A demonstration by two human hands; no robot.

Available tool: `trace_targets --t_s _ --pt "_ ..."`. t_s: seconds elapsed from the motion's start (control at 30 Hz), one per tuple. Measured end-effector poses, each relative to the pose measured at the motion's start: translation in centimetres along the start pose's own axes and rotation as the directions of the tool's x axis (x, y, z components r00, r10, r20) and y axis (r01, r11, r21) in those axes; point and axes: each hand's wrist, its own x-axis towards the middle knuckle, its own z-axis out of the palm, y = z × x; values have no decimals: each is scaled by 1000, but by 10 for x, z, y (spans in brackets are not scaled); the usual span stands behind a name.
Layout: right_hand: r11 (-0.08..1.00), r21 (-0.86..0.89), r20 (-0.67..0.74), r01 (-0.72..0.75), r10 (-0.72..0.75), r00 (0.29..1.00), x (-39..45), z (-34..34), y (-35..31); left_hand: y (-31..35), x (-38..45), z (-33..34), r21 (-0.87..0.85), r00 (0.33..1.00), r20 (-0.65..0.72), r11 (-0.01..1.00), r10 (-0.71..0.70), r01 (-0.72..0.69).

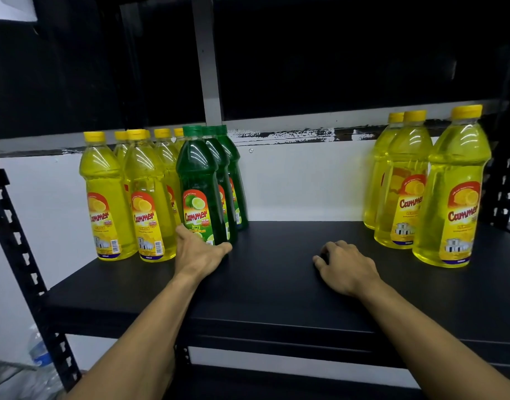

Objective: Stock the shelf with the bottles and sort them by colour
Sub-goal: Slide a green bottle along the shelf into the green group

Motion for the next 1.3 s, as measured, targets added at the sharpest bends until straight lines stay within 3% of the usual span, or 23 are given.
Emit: trace_targets --t_s 0.73,0.97,1.13,1.2,1.3 --pt "1000 1 6 2 -2 1000 -1 -2 -1 21 -54 -8 182 995 43 980 -88 78" --pt "1000 10 7 4 -4 1000 0 -2 -1 20 -72 -12 484 959 282 860 19 -160" --pt "999 -38 9 -29 29 1000 7 -3 -7 14 -64 -39 653 913 374 652 165 -385" --pt "997 -65 10 -33 34 999 11 -2 -14 16 -65 -43 645 870 406 586 280 -490" --pt "996 -81 19 -32 34 999 16 1 -21 25 -65 -36 539 750 500 522 433 -661"
